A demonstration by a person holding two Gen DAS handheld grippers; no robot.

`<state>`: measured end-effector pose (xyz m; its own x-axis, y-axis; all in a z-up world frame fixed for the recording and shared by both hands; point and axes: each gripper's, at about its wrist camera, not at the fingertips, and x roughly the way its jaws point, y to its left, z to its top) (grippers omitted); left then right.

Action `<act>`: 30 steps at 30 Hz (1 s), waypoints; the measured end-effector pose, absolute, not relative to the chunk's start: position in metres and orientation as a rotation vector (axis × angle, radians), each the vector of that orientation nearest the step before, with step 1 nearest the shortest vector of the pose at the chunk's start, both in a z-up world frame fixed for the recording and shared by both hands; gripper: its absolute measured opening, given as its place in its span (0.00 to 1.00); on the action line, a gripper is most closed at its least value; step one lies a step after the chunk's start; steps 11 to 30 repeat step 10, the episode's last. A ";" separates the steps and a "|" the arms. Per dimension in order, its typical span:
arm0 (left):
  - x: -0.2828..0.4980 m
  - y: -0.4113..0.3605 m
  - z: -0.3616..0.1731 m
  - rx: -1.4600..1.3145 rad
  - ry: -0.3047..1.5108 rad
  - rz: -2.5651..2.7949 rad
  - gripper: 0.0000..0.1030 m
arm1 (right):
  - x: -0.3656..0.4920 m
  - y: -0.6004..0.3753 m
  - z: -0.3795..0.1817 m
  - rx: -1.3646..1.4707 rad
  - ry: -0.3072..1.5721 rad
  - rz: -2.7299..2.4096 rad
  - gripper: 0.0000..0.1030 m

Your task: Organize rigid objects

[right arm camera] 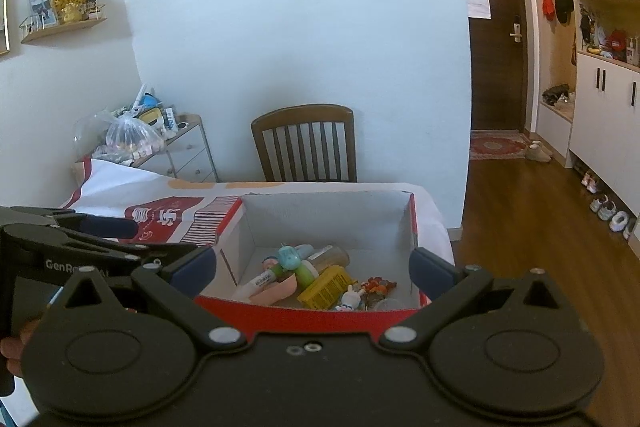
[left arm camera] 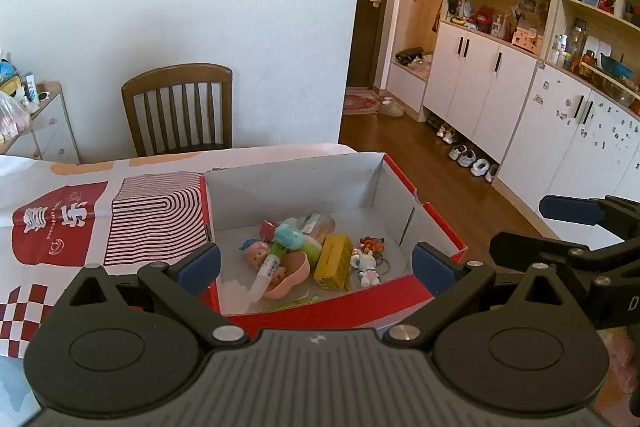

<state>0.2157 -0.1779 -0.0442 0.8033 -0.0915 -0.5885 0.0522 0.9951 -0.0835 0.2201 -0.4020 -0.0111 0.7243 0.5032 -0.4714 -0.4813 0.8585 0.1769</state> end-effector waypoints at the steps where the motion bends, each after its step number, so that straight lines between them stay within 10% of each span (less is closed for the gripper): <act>1: 0.215 -0.178 -0.044 -0.062 0.634 -0.077 0.99 | 0.220 -0.402 -0.011 0.046 0.534 0.543 1.00; 30: 0.210 -0.167 -0.044 -0.073 0.634 -0.068 0.99 | 0.216 -0.397 -0.013 0.052 0.555 0.535 1.00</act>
